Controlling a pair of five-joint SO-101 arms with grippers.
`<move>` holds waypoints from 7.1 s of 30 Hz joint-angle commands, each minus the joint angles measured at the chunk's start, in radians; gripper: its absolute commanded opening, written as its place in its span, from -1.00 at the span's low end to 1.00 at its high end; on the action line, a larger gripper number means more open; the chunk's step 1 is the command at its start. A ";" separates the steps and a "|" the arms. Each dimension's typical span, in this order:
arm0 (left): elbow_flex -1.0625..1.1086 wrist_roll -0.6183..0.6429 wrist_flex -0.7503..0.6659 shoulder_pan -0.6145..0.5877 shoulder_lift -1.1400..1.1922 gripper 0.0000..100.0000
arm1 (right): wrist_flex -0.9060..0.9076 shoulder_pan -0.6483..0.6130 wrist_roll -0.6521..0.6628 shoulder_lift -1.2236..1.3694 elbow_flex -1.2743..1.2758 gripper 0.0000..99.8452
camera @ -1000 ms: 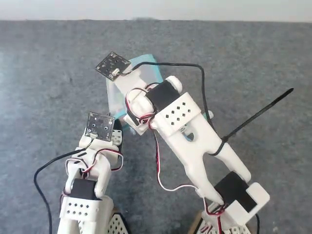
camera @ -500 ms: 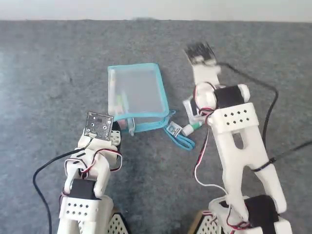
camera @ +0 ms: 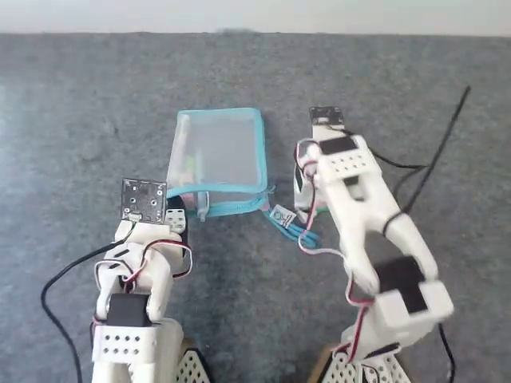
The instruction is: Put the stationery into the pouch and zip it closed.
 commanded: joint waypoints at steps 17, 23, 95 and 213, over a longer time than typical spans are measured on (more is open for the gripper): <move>0.004 -0.012 -0.048 -0.005 -0.002 -0.98 | 0.182 0.136 -0.253 0.403 -0.371 -0.64; 0.005 -0.012 -0.048 -0.005 -0.002 -0.98 | 0.199 0.214 -0.189 0.401 -0.370 -0.78; 0.018 -0.014 -0.041 -0.006 -0.002 -0.98 | -0.306 0.162 0.466 -0.403 0.598 -0.98; -0.051 -0.011 -0.066 -0.071 0.055 -0.98 | -0.444 -0.252 0.399 -0.898 0.855 -0.39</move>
